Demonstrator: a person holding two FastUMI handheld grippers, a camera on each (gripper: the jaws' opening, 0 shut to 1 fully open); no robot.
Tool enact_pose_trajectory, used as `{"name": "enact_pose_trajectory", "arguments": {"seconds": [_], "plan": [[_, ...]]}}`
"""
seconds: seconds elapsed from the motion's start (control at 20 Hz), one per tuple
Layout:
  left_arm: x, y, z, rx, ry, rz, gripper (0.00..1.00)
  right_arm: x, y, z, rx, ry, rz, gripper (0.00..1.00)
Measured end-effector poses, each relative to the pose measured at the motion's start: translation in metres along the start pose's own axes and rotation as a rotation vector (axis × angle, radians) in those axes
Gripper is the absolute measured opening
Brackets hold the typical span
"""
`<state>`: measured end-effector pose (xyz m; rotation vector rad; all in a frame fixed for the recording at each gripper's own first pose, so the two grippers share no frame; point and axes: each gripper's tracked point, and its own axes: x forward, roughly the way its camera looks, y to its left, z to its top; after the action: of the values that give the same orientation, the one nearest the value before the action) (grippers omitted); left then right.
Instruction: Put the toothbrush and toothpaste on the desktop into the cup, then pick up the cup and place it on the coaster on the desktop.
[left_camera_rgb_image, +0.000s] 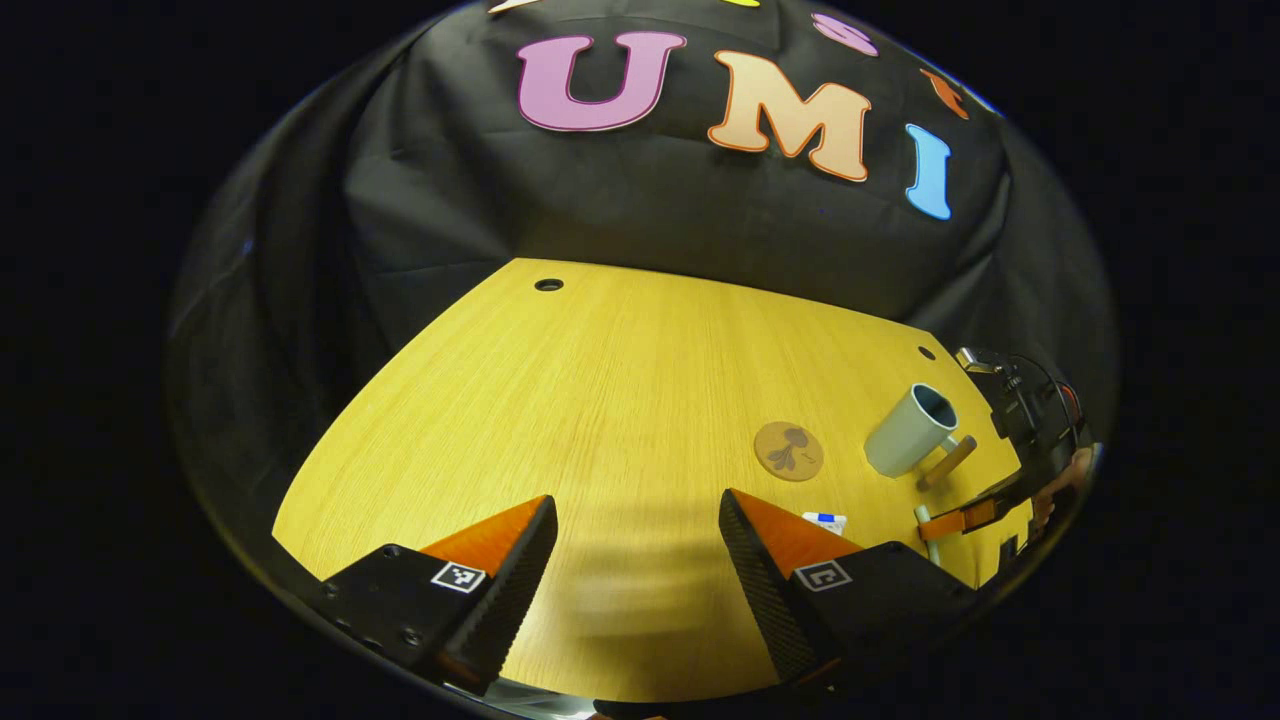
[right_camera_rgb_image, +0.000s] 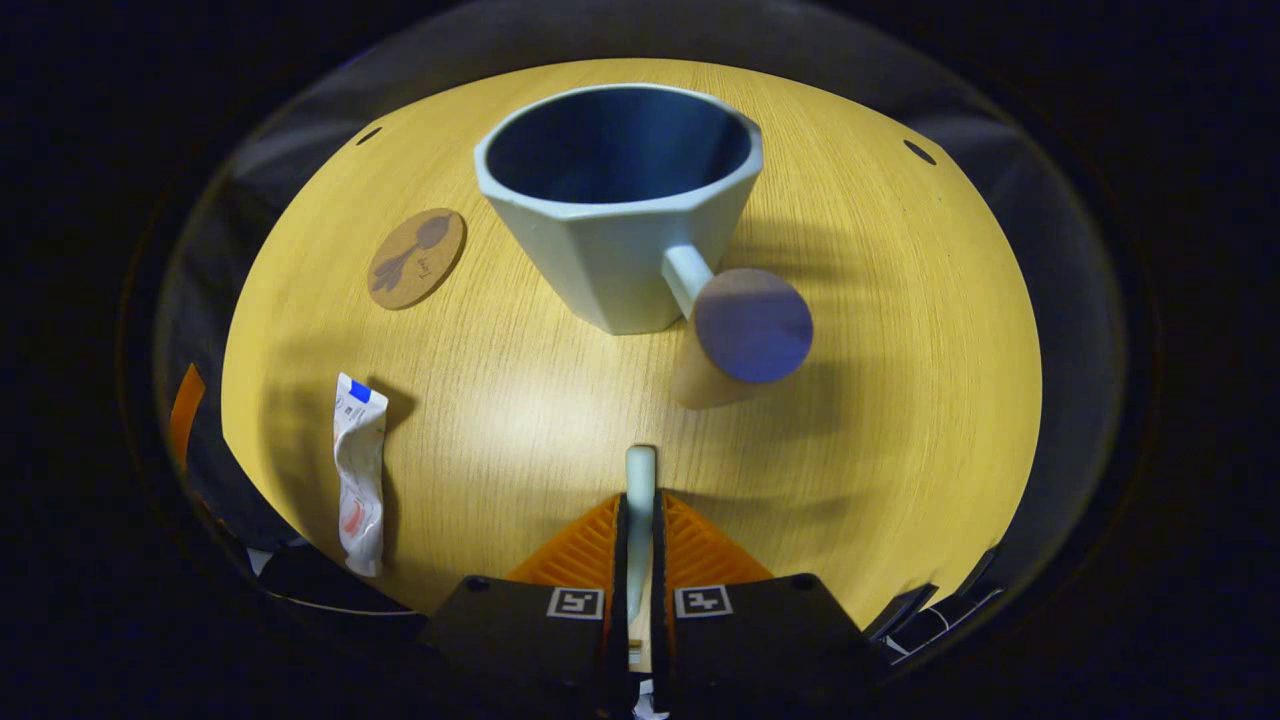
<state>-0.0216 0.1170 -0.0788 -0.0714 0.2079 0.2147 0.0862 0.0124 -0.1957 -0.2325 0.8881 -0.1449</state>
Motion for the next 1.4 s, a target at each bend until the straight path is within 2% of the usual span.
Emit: {"name": "enact_pose_trajectory", "arguments": {"seconds": [0.15, 0.35, 0.55, 0.75, 0.9, 1.25, 1.4], "plan": [[0.000, -0.005, 0.000, 0.032, 0.012, -0.014, 0.95, 0.001, -0.001, 0.002, 0.020, -0.029, -0.004, 0.10], [0.002, -0.026, -0.005, 0.101, 0.070, -0.057, 0.95, -0.012, -0.001, 0.009, -0.008, -0.129, 0.011, 0.07], [0.007, -0.059, -0.022, 0.159, 0.171, -0.114, 0.95, -0.034, -0.005, 0.009, 0.037, -0.202, 0.040, 0.07], [0.009, -0.106, -0.042, 0.167, 0.284, -0.211, 0.95, -0.055, -0.018, 0.004, 0.087, -0.257, 0.061, 0.07], [0.018, -0.130, -0.054, 0.184, 0.366, -0.238, 0.95, -0.067, -0.032, -0.003, 0.117, -0.285, 0.070, 0.07], [0.036, -0.164, -0.089, 0.151, 0.558, -0.245, 0.92, -0.083, -0.063, -0.015, 0.127, -0.323, 0.062, 0.07], [0.045, -0.165, -0.094, 0.195, 0.587, -0.216, 0.79, -0.084, -0.073, -0.022, 0.144, -0.322, 0.069, 0.07]]}}
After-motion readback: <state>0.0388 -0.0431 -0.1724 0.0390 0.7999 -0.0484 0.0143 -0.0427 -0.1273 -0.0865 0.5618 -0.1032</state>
